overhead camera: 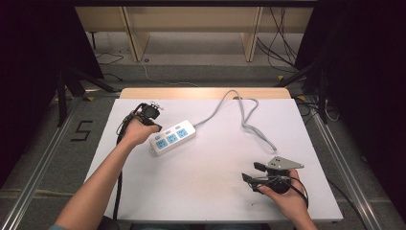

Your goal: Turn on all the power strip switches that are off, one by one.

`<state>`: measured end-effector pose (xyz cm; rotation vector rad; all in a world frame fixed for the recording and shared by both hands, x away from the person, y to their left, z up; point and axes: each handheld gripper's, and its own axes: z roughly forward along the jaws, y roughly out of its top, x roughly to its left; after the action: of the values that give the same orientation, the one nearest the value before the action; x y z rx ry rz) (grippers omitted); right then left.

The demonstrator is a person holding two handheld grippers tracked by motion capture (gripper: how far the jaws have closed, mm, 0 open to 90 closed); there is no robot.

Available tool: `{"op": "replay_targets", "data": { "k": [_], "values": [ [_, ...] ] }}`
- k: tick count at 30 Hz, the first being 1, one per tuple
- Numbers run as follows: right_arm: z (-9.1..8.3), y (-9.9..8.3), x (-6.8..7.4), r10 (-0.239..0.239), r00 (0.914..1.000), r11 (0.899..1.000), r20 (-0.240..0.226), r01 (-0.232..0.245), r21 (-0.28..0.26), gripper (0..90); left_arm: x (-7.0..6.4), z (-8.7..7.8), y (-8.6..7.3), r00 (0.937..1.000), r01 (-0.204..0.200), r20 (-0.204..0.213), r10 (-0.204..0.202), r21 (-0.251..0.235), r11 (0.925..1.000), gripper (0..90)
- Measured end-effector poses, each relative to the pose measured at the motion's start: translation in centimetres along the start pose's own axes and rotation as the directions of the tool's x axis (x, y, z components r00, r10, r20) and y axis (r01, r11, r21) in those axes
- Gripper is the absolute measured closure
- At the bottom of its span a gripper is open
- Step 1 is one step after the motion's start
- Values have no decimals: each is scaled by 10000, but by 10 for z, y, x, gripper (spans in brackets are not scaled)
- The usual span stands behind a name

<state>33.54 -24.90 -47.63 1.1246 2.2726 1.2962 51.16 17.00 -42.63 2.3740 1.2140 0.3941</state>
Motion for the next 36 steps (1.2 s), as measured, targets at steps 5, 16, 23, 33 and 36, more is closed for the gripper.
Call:
{"op": "replay_targets", "data": {
  "k": [5,16,23,33,36],
  "values": [
    [0,0,0,0,10000,10000,4,0,12,339,0,1,-1,10000,-8,37,7,165,9999,895],
    [1,0,0,9,10000,10000,-11,-9,3,339,1,3,-3,9999,30,158,-38,520,9986,895],
    [1,0,0,6,10000,10000,-15,-6,7,339,0,7,-3,9997,-94,249,75,804,9967,895],
    [1,0,0,9,10000,10000,-18,-9,-2,339,-1,9,-3,9992,-100,384,67,870,9962,895],
    [1,0,0,10,10000,10000,-20,-10,-4,339,-1,9,-3,9992,-80,401,42,951,9954,896]
  ]
}}
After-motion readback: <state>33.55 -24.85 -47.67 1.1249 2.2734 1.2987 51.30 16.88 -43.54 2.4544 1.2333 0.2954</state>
